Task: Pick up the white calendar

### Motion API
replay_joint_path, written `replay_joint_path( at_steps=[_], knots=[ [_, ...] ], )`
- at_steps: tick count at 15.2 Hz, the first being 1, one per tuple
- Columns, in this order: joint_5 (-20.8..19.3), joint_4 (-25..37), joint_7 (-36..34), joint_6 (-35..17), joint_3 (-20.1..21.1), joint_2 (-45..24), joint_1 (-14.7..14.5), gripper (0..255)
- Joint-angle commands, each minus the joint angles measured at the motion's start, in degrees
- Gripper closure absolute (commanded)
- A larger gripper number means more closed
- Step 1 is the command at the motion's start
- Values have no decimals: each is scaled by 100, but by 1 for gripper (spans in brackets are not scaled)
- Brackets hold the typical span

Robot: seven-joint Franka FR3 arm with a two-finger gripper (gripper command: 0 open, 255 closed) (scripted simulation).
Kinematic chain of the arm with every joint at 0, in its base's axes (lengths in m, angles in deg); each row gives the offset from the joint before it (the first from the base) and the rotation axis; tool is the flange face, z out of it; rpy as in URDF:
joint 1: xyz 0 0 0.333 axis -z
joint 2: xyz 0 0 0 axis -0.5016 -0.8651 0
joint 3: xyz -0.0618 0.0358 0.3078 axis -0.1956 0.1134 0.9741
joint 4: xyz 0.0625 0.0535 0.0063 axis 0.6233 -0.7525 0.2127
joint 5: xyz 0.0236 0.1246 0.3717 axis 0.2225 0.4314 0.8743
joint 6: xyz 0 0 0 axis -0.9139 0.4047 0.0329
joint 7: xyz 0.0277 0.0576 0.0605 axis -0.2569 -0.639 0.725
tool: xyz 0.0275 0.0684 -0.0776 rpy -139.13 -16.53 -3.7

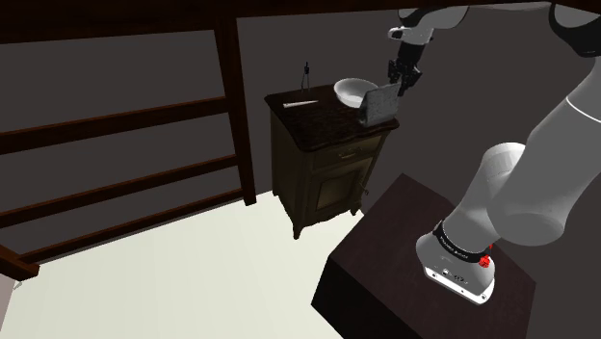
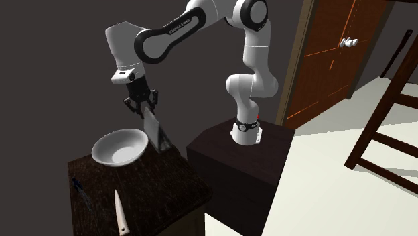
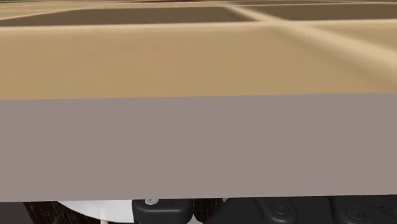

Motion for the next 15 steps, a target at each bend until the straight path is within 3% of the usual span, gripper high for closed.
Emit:
replay_joint_path(
  at_steps=[1,15],
  knots=[
    [-62,95,-54,134,15,72,-7,255],
    [-280,859,-256,1053,112,351,-37,255]
  ],
)
